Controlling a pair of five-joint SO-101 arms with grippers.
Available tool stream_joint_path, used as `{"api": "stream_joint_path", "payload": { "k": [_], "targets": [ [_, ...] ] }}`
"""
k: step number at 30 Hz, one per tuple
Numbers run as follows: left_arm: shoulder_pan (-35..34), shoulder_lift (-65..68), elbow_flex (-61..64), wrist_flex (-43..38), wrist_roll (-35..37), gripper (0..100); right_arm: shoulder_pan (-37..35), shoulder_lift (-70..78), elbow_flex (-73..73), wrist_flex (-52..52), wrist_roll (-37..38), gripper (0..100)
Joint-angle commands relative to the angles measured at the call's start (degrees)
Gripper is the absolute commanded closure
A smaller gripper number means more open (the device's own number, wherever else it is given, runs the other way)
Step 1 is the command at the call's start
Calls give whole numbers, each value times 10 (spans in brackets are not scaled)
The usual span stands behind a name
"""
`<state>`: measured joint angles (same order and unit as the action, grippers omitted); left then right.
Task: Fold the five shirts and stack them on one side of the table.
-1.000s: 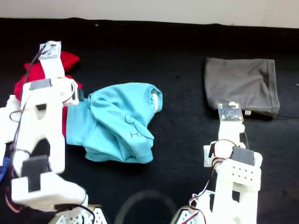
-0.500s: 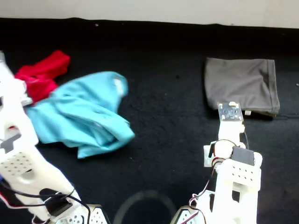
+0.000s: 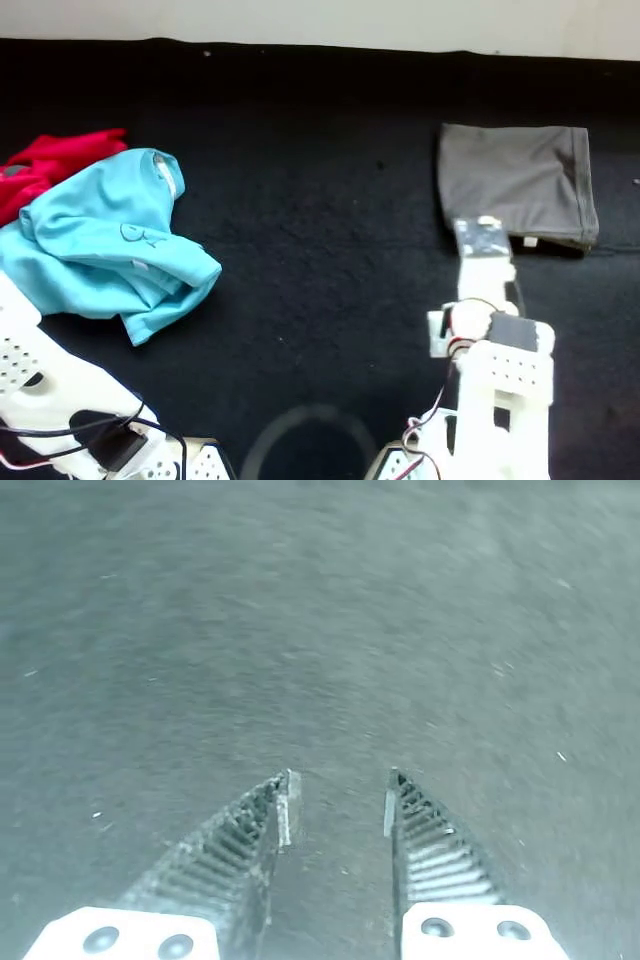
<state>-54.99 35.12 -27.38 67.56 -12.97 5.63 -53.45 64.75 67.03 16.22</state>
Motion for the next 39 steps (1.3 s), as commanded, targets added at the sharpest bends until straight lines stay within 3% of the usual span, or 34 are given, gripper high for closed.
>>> {"api": "stream_joint_path", "payload": {
  "k": [1, 12, 18, 25, 39],
  "targets": [
    [18, -9, -68, 62, -1, 829, -103, 14, -75, 37, -28, 850],
    [15, -7, -336, 318, -1, 829, -360, 381, -511, 160, -61, 848],
    [-24, -7, -387, 328, -1, 829, -472, 537, -666, 169, -62, 717],
    [-85, -7, -404, 328, -3, 829, -572, 691, -815, 138, -62, 714],
    [-236, -9, -406, 328, -49, 829, -645, 931, -1095, 139, -62, 713]
  ]
}}
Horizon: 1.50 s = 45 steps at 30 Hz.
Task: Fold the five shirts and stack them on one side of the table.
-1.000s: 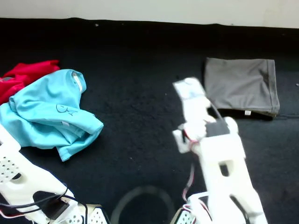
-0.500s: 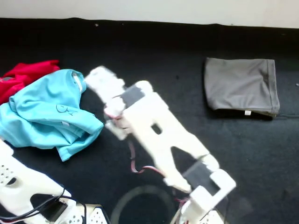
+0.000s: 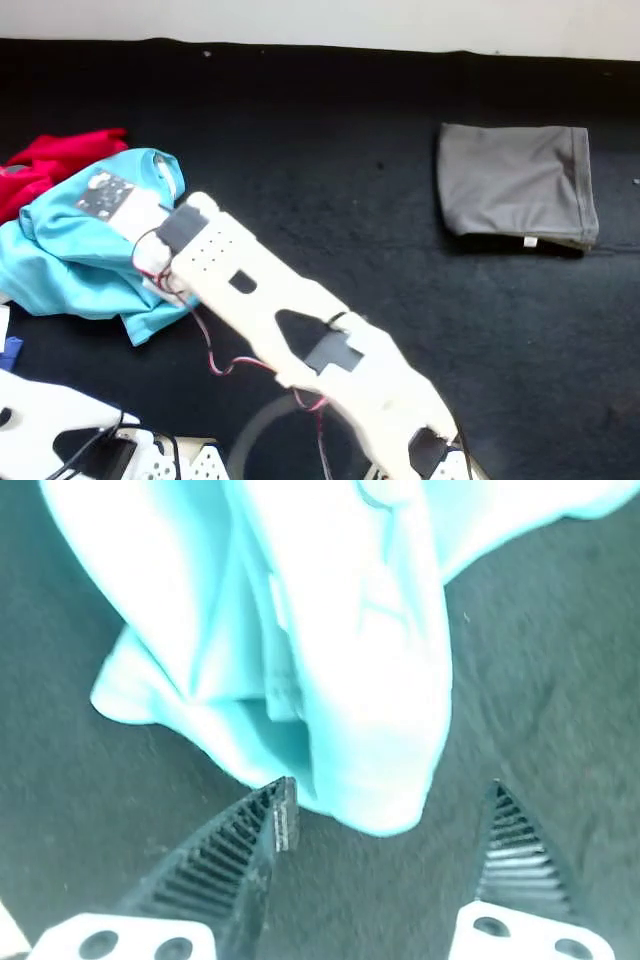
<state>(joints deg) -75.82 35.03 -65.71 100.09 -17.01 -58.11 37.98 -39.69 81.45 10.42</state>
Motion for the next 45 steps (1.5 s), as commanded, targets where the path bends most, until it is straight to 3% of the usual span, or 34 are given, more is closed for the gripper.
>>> {"api": "stream_joint_path", "payload": {
  "k": [1, 5, 9, 15, 21, 25, 29, 33, 37, 45],
  "targets": [
    [-37, -8, -22, 2, -11, 829, -7, 30, -58, -6, -4, 713],
    [-77, -6, -22, 2, -33, 829, 1, 88, -91, -6, -3, 764],
    [-116, -2, -19, 0, -33, 829, 23, 134, -133, -6, -3, 998],
    [-130, -2, 30, 3, -85, 829, 87, 157, -199, 9, -3, 991],
    [-117, 0, 153, -9, -129, 829, 153, 150, -317, 109, 1, 991],
    [-97, 0, 247, -80, -129, 829, 189, 150, -437, 196, 3, 991],
    [-52, 0, 346, -187, -128, 829, 225, 125, -498, 198, 5, 992],
    [24, 0, 399, -263, -121, 829, 244, 23, -412, 198, 5, 992],
    [118, -7, 397, -290, -30, 829, 247, -135, -241, 197, 6, 992],
    [266, -7, 287, -266, 110, 829, 246, -444, 117, 195, 6, 992]
  ]
}}
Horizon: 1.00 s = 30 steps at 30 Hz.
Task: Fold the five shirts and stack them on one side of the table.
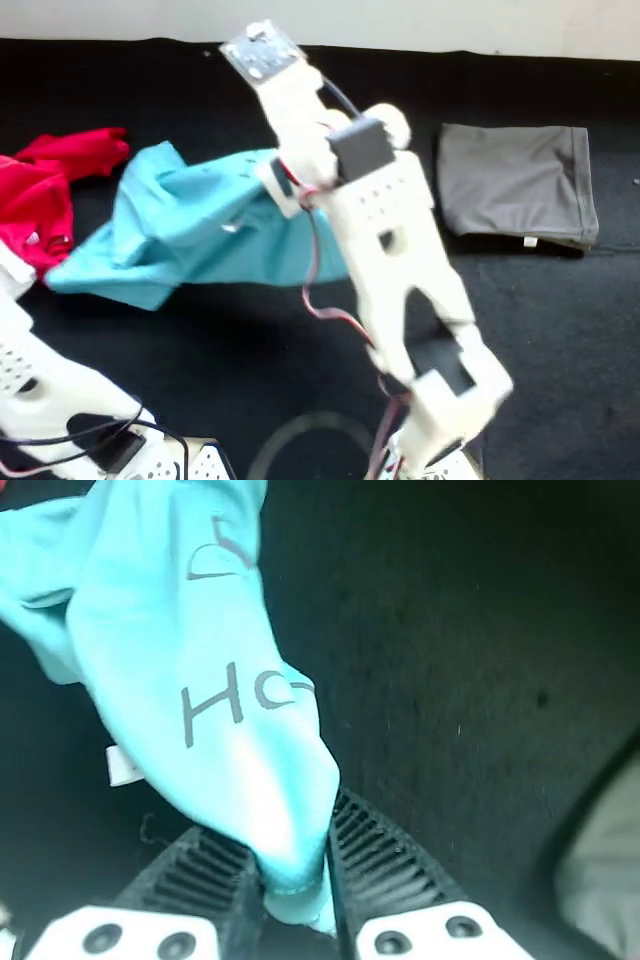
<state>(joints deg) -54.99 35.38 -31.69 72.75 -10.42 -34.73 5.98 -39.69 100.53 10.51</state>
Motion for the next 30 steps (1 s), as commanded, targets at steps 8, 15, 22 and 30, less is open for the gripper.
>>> {"api": "stream_joint_path", "payload": {
  "k": [8, 15, 22, 30],
  "targets": [
    [139, -9, -116, 12, 76, 827, 12, -320, 445, -60, 5, 992],
    [173, -52, -145, 142, 73, 825, 44, -390, 667, -193, 4, 992],
    [233, -132, -147, 287, 73, 828, 136, -390, 763, -313, 4, 989],
    [364, -314, 55, 286, 76, 828, 189, -397, 778, -299, 4, 772]
  ]
}}
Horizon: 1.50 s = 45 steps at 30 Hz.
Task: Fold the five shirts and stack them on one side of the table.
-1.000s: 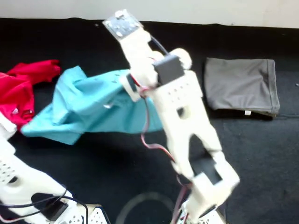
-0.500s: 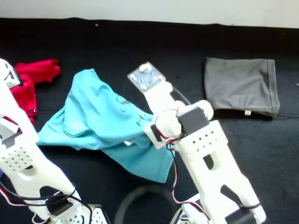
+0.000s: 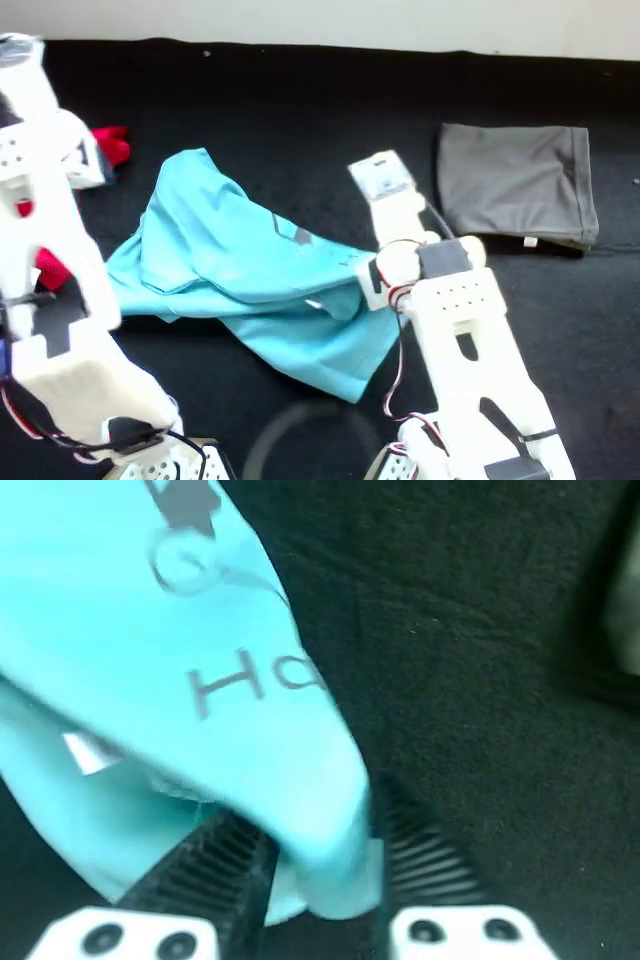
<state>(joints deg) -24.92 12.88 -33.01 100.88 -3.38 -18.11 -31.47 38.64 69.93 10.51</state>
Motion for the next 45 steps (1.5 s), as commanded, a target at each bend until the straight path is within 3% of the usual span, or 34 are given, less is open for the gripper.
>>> {"api": "stream_joint_path", "payload": {
  "k": [1, 8, 11, 16, 20, 29, 39, 45],
  "targets": [
    [90, -115, 105, 4, 8, 829, 30, -22, -13, 10, 4, 776],
    [333, -181, 317, 3, 124, 828, 129, -22, -89, 51, 4, 776],
    [420, -181, 367, -47, 179, 825, 175, -22, -125, 80, 4, 776],
    [493, -181, 426, -173, 291, 825, 257, -22, -178, 139, 5, 776],
    [538, -180, 481, -264, 340, 825, 300, -22, -195, 182, 5, 776],
    [567, -175, 580, -393, 344, 825, 327, -22, -198, 190, 5, 776],
    [575, -12, 494, -394, 345, 825, 326, -22, -198, 191, 5, 776],
    [573, 15, 422, -367, 343, 830, 326, -22, -198, 191, 5, 776]
  ]
}}
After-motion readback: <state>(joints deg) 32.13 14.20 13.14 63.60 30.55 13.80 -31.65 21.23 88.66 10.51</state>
